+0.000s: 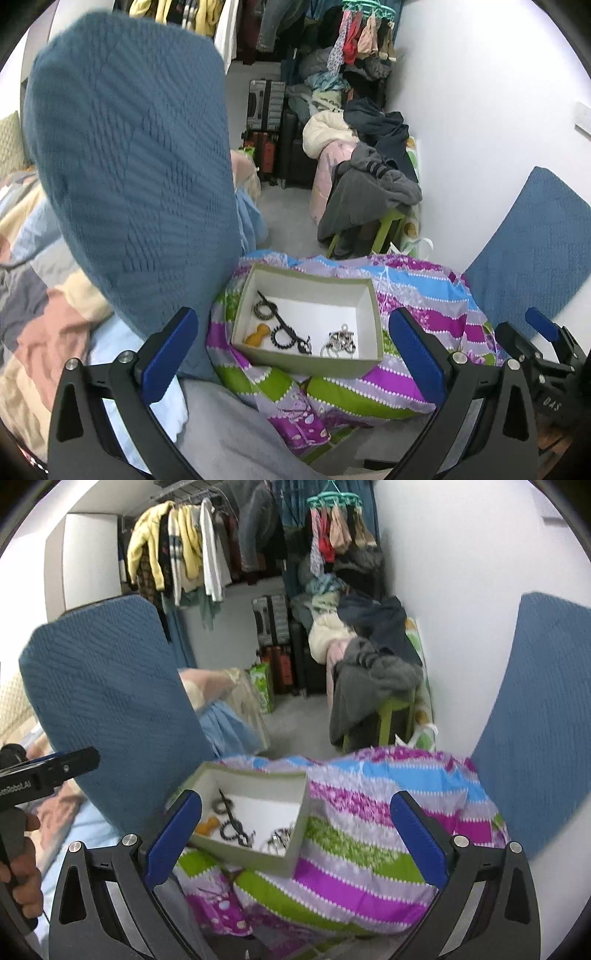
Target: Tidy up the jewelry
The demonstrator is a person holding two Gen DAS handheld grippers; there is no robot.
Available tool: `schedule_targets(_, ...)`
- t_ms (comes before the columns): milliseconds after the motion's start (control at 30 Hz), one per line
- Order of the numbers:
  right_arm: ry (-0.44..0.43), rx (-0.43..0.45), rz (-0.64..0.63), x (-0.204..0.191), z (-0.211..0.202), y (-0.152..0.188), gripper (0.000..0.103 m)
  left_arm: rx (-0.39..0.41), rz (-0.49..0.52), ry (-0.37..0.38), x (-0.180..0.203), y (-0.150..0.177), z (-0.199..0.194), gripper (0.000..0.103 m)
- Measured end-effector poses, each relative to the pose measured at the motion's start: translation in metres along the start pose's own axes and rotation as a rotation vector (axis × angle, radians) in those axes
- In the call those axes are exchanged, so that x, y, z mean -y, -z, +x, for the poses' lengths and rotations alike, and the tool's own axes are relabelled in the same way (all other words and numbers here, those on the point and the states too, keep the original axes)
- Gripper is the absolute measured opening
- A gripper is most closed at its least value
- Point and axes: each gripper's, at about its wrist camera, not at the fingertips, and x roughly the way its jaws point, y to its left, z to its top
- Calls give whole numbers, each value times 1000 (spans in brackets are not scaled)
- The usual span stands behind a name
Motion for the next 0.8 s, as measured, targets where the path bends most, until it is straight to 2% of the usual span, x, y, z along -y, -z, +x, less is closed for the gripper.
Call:
schedule_targets(133, 3, -16, 3, -2, 5, 9, 102, -43, -27, 12, -7, 17, 11, 102)
schedule_targets(233, -1, -20, 2, -4, 7, 14, 102, -60, -28, -7, -9, 25, 16, 102)
schedule_targets(533, -2, -74, -19, -11, 20, 27, 102, -70, -33, -19, -14, 27, 17, 102)
schedule_targets(800, -4, -84, -22, -13, 22, 32, 102, -86, -24, -28, -16, 28, 21, 102)
